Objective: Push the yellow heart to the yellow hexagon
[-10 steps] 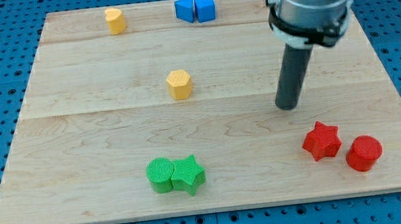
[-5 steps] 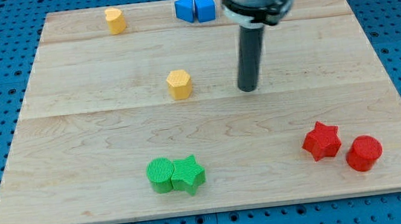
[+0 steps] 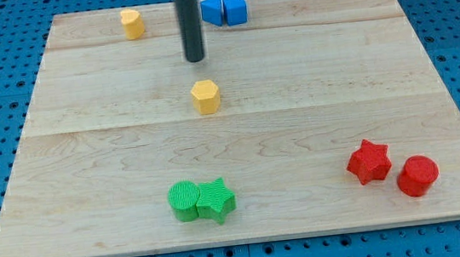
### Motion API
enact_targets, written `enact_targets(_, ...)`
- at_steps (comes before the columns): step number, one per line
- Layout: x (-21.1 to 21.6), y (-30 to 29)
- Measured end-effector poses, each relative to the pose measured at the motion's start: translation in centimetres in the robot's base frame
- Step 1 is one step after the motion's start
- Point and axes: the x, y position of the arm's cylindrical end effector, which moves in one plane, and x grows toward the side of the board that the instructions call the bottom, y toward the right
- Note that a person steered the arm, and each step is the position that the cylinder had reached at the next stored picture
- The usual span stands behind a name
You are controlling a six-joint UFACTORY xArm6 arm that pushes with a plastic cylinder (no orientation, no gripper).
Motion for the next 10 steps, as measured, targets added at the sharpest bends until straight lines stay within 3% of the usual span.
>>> enact_targets(1, -2.6, -1.9)
enact_targets(3, -12.9, -2.2)
enact_targets(4, -12.0, -7.6)
enact_targets(5, -4.2, -6.3)
enact_targets(6, 2.8, -0.1)
enact_targets(8, -7.8, -1.2)
enact_targets(9, -8.5, -8.5)
enact_targets(10, -5.6, -9.1)
